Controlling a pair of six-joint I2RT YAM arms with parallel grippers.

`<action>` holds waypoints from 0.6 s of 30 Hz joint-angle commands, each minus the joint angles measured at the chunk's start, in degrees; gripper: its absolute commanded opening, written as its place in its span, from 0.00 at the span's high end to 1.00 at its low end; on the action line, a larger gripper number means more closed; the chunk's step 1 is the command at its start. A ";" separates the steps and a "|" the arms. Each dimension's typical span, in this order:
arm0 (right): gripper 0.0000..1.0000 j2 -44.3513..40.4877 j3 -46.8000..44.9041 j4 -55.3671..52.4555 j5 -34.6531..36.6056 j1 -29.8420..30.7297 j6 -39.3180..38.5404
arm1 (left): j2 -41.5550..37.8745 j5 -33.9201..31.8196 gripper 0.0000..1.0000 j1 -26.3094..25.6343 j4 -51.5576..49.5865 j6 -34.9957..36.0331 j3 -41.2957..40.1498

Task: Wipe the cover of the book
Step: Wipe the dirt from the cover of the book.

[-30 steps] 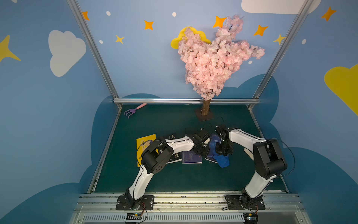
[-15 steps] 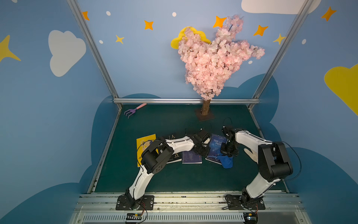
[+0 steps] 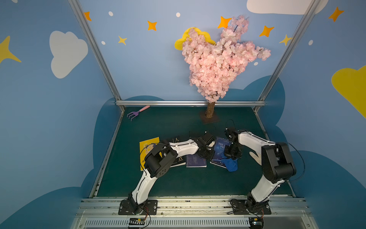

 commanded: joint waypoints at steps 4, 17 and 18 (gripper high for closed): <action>1.00 9.68 10.45 -1.87 4.12 -2.43 -2.50 | 3.09 0.93 0.87 -1.15 -6.34 0.83 -1.27; 1.00 17.64 21.30 -6.77 1.94 -1.87 -2.79 | 3.09 1.95 0.87 -1.48 -5.91 0.38 -1.24; 1.00 15.08 16.91 -5.10 0.98 -0.47 -1.91 | 3.18 2.36 0.87 -1.48 -5.89 0.29 -1.27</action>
